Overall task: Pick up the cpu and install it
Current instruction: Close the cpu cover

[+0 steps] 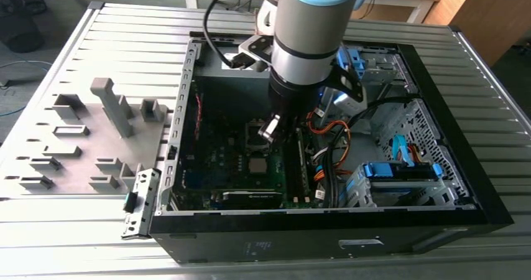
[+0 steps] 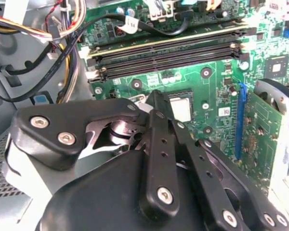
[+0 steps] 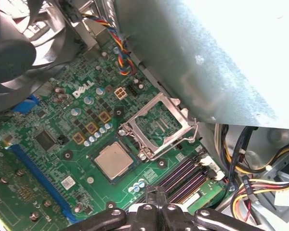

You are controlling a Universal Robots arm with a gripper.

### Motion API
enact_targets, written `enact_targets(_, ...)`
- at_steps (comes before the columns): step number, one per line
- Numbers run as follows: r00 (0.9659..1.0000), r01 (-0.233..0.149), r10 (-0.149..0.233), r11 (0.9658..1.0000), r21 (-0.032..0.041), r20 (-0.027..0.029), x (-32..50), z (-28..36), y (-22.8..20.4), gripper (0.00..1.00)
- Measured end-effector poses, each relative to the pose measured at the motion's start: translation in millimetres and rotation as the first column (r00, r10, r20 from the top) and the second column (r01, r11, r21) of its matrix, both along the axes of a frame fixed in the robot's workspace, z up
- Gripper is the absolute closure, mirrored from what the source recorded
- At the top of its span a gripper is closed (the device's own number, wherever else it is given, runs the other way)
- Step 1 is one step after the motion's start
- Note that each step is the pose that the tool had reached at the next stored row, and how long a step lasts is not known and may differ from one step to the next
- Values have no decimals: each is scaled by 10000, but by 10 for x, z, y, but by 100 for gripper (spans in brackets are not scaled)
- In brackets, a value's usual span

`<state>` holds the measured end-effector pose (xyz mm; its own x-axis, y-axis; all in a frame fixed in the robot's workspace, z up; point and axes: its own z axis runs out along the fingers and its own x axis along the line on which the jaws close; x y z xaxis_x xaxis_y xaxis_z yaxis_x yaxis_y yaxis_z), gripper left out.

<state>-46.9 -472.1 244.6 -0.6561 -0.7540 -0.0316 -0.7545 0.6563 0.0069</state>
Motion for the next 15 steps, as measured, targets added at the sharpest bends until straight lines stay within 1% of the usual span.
enact_targets(1,10000,-9,9,10000,18,0,6,-4,5,89)
enact_targets(4,10000,-61,61,9999,132,0,14,-9,7,89)
enact_targets(8,10000,-98,98,9997,221,3,15,-22,7,89)
enact_targets(11,9999,-115,115,9996,266,4,15,-36,8,89)
enact_targets(15,9999,-117,117,9996,270,4,15,-36,8,89)
